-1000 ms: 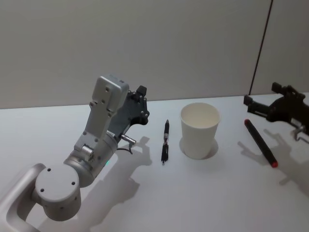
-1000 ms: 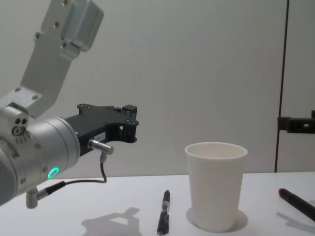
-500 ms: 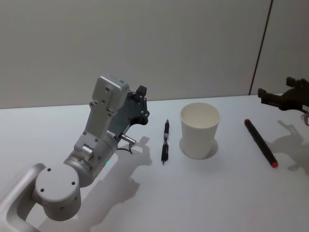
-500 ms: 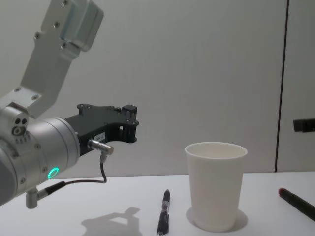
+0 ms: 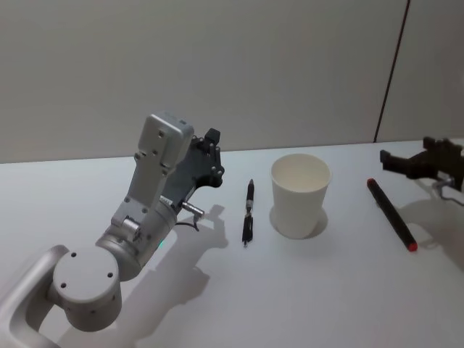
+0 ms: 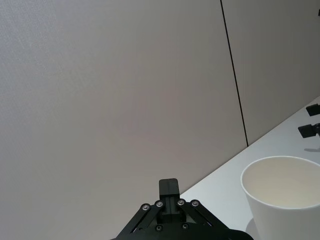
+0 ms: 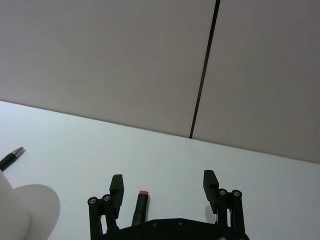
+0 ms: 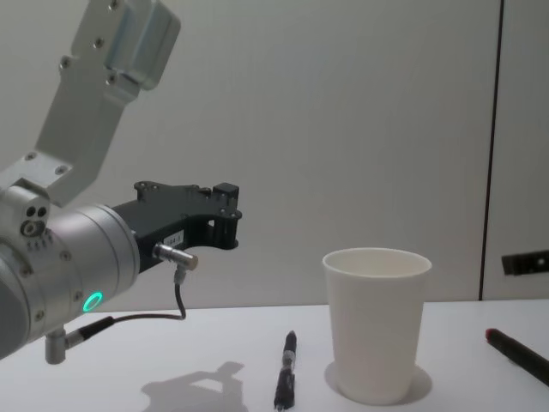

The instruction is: Place the pen into the pen holder.

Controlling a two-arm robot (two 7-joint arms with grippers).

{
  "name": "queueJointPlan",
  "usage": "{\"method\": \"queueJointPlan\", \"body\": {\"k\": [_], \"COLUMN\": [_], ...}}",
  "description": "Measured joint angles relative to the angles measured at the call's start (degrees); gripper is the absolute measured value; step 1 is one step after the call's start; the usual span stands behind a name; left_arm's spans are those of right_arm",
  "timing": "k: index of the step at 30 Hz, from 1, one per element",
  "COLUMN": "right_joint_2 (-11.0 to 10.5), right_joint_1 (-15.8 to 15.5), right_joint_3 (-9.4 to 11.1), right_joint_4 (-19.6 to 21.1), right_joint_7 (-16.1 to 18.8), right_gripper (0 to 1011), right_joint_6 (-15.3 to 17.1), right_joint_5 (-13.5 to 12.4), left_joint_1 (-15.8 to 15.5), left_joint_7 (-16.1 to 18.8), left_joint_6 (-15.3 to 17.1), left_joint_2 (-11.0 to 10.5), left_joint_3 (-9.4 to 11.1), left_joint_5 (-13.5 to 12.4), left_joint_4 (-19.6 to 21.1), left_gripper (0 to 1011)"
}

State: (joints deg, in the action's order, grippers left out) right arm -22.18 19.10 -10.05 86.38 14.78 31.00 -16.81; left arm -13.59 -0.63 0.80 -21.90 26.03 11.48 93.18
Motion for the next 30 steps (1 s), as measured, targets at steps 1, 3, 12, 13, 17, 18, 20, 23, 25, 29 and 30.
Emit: {"method": "queueJointPlan", "body": {"k": [1, 3, 12, 13, 17, 18, 20, 23, 25, 29, 30], "right_joint_2": [0.1, 0.6, 1.9, 1.9, 2.2, 2.3, 2.4, 2.6, 2.6, 2.8, 2.8], "right_joint_1": [0.0, 0.1, -0.2, -0.2, -0.5, -0.7, -0.8, -1.0, -1.1, -1.3, -1.3], "right_joint_3": [-0.1, -0.4, -1.5, -1.5, -1.9, -2.0, -2.2, -2.4, -2.6, -3.0, -3.1], "right_joint_4": [-0.2, -0.8, -2.8, -2.9, -3.3, -3.4, -3.5, -3.7, -3.8, -4.1, -4.2], "right_joint_7": [-0.2, -0.8, -2.2, -2.2, -2.3, -2.3, -2.3, -2.3, -2.3, -2.2, -2.2], "right_gripper": [1001, 1002, 1002, 1002, 1002, 1001, 1002, 1001, 1002, 1002, 1002], "right_joint_6": [0.1, 0.4, 1.2, 1.3, 1.5, 1.5, 1.5, 1.5, 1.5, 1.3, 1.2], "right_joint_5": [0.0, 0.0, -0.8, -0.8, -1.0, -1.1, -1.1, -1.0, -0.8, 0.1, 0.4], "left_joint_1": [0.0, 0.0, 0.0, 0.0, 0.0, 0.0, 0.0, 0.0, 0.0, 0.0, 0.0], "left_joint_7": [0.0, 0.0, 0.0, 0.0, 0.0, 0.0, 0.0, 0.0, 0.0, 0.0, 0.0], "left_joint_6": [0.0, 0.0, 0.0, 0.0, 0.0, 0.0, 0.0, 0.0, 0.0, 0.0, 0.0], "left_joint_2": [0.0, 0.0, 0.0, 0.0, 0.0, 0.0, 0.0, 0.0, 0.0, 0.0, 0.0], "left_joint_3": [0.0, 0.0, 0.0, 0.0, 0.0, 0.0, 0.0, 0.0, 0.0, 0.0, 0.0], "left_joint_5": [0.0, 0.0, 0.0, 0.0, 0.0, 0.0, 0.0, 0.0, 0.0, 0.0, 0.0], "left_joint_4": [0.0, 0.0, 0.0, 0.0, 0.0, 0.0, 0.0, 0.0, 0.0, 0.0, 0.0], "left_gripper": [0, 0, 0, 0, 0, 0, 0, 0, 0, 0, 0]}}
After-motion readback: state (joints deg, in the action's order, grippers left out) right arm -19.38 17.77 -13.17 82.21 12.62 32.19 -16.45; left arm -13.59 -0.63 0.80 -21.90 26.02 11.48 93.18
